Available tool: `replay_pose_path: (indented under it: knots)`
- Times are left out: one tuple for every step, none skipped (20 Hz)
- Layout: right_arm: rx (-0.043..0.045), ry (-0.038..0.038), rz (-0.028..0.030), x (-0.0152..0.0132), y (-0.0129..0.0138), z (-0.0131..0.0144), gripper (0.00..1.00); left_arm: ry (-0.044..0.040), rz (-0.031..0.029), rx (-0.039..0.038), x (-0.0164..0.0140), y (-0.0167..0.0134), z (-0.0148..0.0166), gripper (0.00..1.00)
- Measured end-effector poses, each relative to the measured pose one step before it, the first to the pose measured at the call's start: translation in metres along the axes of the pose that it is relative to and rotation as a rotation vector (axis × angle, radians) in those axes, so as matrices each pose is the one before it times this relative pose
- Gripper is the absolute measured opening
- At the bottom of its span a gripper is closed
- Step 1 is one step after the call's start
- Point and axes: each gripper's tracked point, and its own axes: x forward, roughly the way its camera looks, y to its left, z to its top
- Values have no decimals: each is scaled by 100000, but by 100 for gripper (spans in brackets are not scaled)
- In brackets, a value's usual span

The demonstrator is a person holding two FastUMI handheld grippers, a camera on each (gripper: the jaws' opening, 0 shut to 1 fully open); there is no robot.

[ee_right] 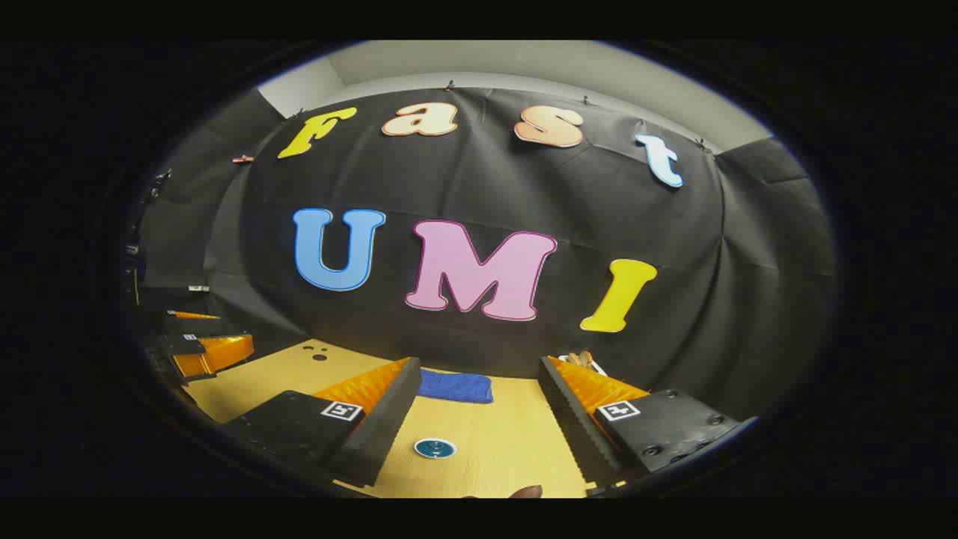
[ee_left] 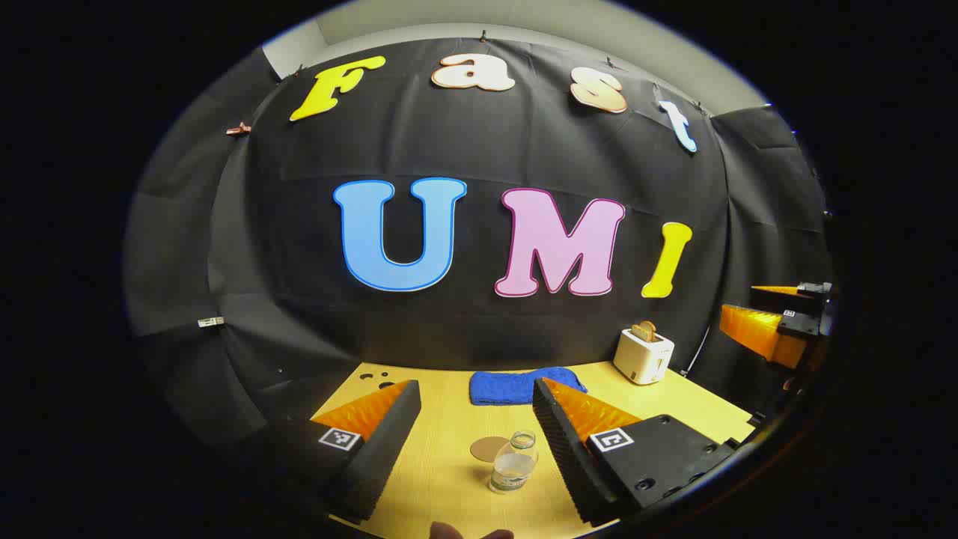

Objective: Open the teacup lid with one hand, grasp the water bottle and pour water into the teacup with the other hand; after pouring, place the water bottle on the coaster and then close the teacup lid.

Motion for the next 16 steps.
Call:
replay_pose_path:
  knots:
    - [-364, -274, 106, -77, 75, 112, 98, 18, -17, 198, -68, 34, 78, 95]
    - [-480, 29, 238, -29, 91, -55, 98, -79, -95, 69, -32, -46, -154, 95]
    - [-336, -77, 144, 21, 43, -77, 98, -169, -237, 105, -110, -65, 126, 95]
    - [-171, -147, -16, -108, 0, 66, 98, -39, -196, 207, -71, -57, -43, 95]
    - [170, -156, 175, 1, 124, 16, 98, -41, -147, 274, -80, -14, 45, 95]
    - [338, 10, 252, -33, 165, 4, 98, 97, -263, 255, -38, -113, -142, 95]
    - [205, 150, 206, -54, 14, -89, 98, 125, 45, 307, -43, -49, -81, 95]
    - [-14, 76, 218, -29, 70, -73, 98, 95, 18, 30, -50, 21, 11, 95]
    - [-167, -32, 32, -31, 31, 59, 98, 186, -115, -165, 2, -131, -129, 95]
    - [-201, -88, 80, -54, 16, -11, 98, 49, -50, -241, -18, -109, 0, 95]
    - [-230, -87, 42, -3, 3, 59, 98, 107, 58, -144, -11, 42, -77, 95]
    - [-197, -90, -85, -46, -131, -57, 98, 164, -44, -51, -54, -59, 32, 96]
    - [-60, -69, -67, 23, -47, 20, 98, -18, -62, 40, -5, -75, -116, 95]
    - [231, 34, -54, -48, -6, -69, 98, -158, -87, 213, -48, 3, 47, 95]
    - [191, 69, 70, -75, 50, -117, 98, -73, -92, 184, -33, -71, -157, 95]
    - [123, 563, 26, 41, 28, -367, 98, 97, -258, 269, 63, -145, -42, 95]
